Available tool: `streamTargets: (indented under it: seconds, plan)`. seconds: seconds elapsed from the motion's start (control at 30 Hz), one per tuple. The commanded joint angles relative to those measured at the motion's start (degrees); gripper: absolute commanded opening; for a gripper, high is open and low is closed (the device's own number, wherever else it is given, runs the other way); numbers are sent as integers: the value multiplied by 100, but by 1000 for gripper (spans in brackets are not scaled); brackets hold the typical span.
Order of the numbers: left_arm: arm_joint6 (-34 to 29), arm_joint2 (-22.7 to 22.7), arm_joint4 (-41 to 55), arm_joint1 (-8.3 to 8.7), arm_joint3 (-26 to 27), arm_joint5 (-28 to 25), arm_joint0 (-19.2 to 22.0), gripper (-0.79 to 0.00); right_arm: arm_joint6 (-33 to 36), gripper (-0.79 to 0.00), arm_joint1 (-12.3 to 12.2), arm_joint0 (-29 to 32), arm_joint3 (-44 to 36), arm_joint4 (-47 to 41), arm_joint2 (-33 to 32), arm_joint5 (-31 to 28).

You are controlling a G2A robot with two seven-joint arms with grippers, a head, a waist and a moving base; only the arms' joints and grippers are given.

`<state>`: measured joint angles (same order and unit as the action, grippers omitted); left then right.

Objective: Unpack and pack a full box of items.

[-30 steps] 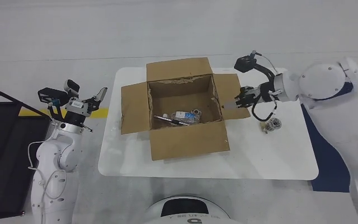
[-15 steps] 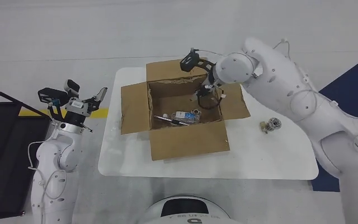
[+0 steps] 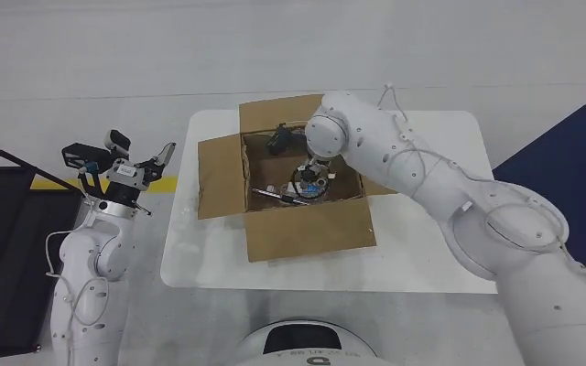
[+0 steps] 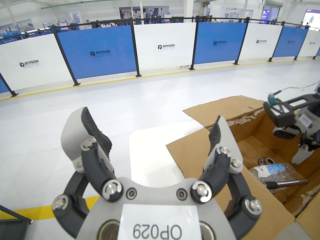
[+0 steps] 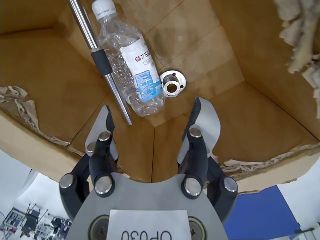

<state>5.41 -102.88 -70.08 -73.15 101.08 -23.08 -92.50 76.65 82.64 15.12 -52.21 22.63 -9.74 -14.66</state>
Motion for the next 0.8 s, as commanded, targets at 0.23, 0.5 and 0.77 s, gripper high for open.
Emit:
streamTargets:
  seconds: [0.23,0.5,0.77]
  plan:
    - [0,0,0,0,0,0,0,0,105,0,985,219,1624,54,0,-996]
    - [0,0,0,0,0,0,0,0,-155,0,1601,321,2591,356,0,-1452]
    - [0,0,0,0,0,0,0,0,-718,0,2040,427,3344,748,0,-1460]
